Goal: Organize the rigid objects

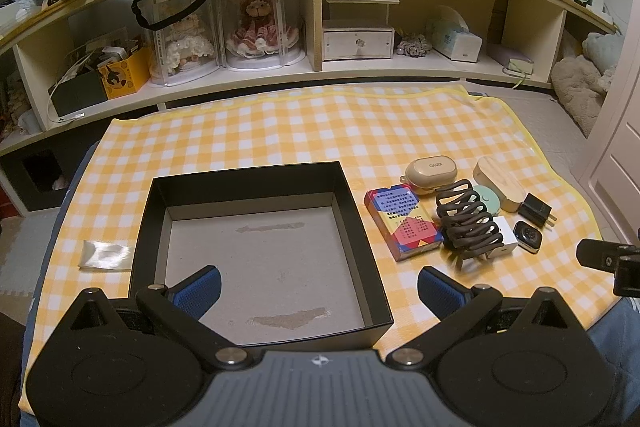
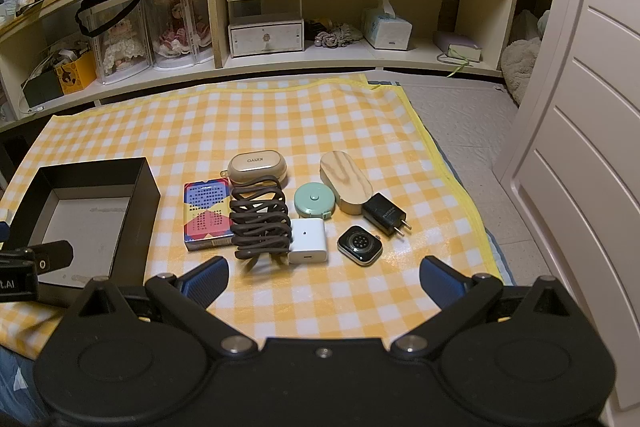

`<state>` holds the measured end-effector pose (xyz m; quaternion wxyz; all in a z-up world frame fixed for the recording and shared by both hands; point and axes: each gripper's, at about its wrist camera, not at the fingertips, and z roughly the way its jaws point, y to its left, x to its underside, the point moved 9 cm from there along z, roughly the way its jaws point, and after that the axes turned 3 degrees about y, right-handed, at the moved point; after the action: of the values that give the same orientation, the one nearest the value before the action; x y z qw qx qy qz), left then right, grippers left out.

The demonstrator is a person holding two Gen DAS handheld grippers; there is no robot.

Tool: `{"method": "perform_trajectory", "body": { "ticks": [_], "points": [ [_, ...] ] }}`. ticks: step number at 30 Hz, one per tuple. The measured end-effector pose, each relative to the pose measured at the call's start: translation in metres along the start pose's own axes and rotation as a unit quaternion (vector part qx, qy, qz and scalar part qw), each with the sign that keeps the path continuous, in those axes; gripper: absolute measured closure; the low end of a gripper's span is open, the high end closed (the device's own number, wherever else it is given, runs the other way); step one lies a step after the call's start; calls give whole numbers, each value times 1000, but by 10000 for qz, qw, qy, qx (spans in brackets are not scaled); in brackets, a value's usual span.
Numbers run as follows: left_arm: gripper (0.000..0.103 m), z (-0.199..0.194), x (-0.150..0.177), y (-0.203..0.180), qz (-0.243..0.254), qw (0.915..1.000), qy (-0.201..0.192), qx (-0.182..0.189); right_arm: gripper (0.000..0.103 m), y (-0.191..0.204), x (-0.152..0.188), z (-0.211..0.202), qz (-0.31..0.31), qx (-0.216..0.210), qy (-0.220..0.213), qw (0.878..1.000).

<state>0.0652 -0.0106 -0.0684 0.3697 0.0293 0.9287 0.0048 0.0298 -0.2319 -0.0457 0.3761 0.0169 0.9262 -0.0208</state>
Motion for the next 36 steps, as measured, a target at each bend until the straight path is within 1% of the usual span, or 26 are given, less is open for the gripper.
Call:
{"method": "perform_trajectory", "body": {
  "ticks": [14, 18, 22, 24, 26, 29, 32, 36],
  "points": [
    [0, -4, -3, -3, 41, 10000, -55, -2, 0, -1, -3, -5, 49, -40, -83, 9999],
    [0, -8, -9, 0, 85, 9998, -165, -5, 0, 0, -9, -8, 41, -116, -223, 9997],
    [0, -13, -20, 5, 152, 9992, -371, -58, 0, 2, -18, -8, 46, -163, -362, 9992],
    [0, -15, -26, 9, 186, 9987, -452, -138, 0, 2, -23, -7, 0, -70, -435, 9990],
    [0, -15, -33, 15, 203, 9985, -484, -184, 0, 2, -28, -4, -85, 32, -490, 9988],
    [0, -16, -43, 27, 167, 9981, -535, -255, 0, 3, -40, 3, -74, -92, -474, 9988],
    [0, -15, -56, 46, 122, 9970, -609, -472, 0, 4, -53, 7, -134, 43, -618, 9980],
    [0, -9, -71, 75, -35, 9956, -616, -711, 0, 12, -71, 11, -288, 32, -841, 9960]
  ]
}}
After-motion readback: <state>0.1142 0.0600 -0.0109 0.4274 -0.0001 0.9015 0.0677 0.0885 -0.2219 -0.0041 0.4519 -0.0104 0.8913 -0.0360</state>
